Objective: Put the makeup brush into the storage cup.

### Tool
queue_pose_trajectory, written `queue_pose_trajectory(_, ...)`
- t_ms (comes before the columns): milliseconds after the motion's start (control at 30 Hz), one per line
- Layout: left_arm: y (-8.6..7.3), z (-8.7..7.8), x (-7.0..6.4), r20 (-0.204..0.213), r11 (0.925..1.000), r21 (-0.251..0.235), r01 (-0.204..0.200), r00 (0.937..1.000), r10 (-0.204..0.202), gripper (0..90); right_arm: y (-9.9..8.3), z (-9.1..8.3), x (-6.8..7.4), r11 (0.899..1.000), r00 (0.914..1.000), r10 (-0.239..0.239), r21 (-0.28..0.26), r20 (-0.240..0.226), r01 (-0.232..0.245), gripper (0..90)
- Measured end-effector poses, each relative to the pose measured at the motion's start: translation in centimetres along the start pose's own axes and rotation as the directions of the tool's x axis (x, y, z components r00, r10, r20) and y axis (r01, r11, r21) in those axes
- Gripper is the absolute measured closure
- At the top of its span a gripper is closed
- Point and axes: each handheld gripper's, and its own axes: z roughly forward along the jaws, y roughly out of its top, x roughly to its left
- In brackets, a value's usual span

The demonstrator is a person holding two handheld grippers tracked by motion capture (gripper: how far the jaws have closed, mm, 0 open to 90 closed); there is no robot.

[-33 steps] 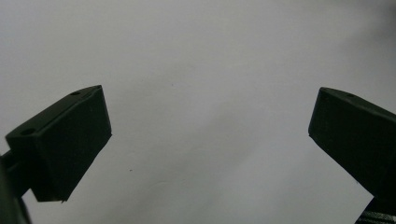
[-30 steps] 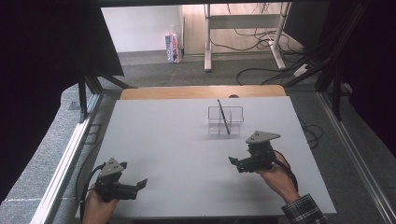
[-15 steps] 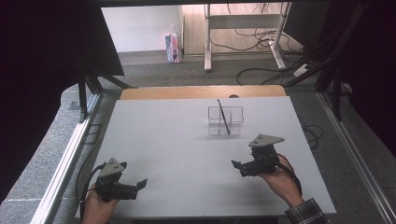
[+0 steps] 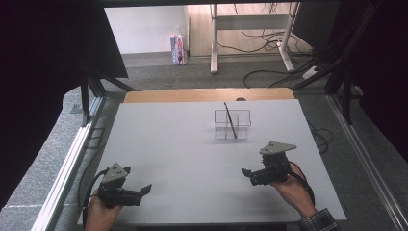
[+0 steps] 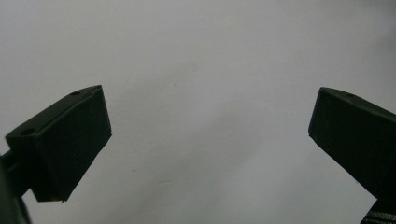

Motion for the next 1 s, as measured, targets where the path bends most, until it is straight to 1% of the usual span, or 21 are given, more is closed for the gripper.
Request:
queue_pose_trajectory(800,0.0,0.0,0.0,0.000,1.0000,0.002,0.001,1.0000,-0.001,0.0,-1.9,-1.4,-0.3,1.000,0.9998,0.011,0.023,0.017,-0.012,0.0)
queue_pose_trajectory(1000,0.1,-0.1,-0.1,0.000,1.0000,-0.009,-0.003,1.0000,0.003,0.0,-2.3,-1.9,-0.3,1.000,0.9993,0.005,0.025,0.038,-0.006,0.0)
